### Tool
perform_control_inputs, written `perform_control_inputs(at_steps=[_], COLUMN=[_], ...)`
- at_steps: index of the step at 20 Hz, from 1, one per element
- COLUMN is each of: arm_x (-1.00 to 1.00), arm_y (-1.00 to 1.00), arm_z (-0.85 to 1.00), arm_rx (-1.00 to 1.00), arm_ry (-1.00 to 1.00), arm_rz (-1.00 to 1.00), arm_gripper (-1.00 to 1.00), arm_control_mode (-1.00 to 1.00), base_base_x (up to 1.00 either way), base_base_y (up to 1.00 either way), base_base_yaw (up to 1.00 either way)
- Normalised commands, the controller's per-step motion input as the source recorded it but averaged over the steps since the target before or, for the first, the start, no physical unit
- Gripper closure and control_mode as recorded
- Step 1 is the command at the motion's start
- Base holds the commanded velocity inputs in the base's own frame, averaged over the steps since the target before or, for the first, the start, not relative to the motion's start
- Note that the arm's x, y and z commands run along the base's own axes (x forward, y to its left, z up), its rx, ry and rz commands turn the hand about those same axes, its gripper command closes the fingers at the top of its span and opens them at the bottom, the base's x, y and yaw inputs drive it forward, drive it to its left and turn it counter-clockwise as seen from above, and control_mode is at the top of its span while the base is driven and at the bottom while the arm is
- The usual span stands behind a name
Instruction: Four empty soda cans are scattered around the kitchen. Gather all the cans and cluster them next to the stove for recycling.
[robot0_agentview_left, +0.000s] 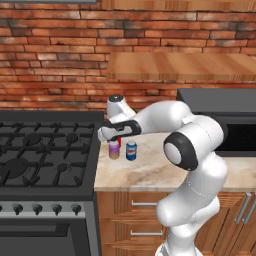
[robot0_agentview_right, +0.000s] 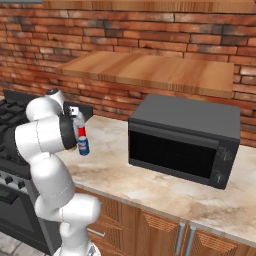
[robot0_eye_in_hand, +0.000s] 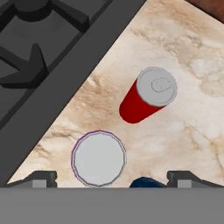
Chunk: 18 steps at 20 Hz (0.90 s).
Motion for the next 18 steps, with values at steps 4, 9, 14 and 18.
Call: perform_control_inputs(at_steps=[4,9,14,18], arm_x=[-0.29,-0.32,-0.36,-0.4], arm_y=[0.0,0.0,0.0,-0.04], arm_z=[0.11,0.17,0.35,0.42], arm_rx=[-0.01,0.0,0.0,0.0], arm_ry=[-0.03,-0.04,-0.02,0.0], arm_rz=[0.03,0.03,0.03,0.02], arm_gripper=[-1.0,-1.0,-1.0,-1.0], arm_control_mode=[-1.0,-1.0,-1.0,-1.0], base_base_x=[0.0,0.0,0.0,0.0], base_base_y=[0.0,0.0,0.0,0.0], base_base_yaw=[0.0,0.0,0.0,0.0])
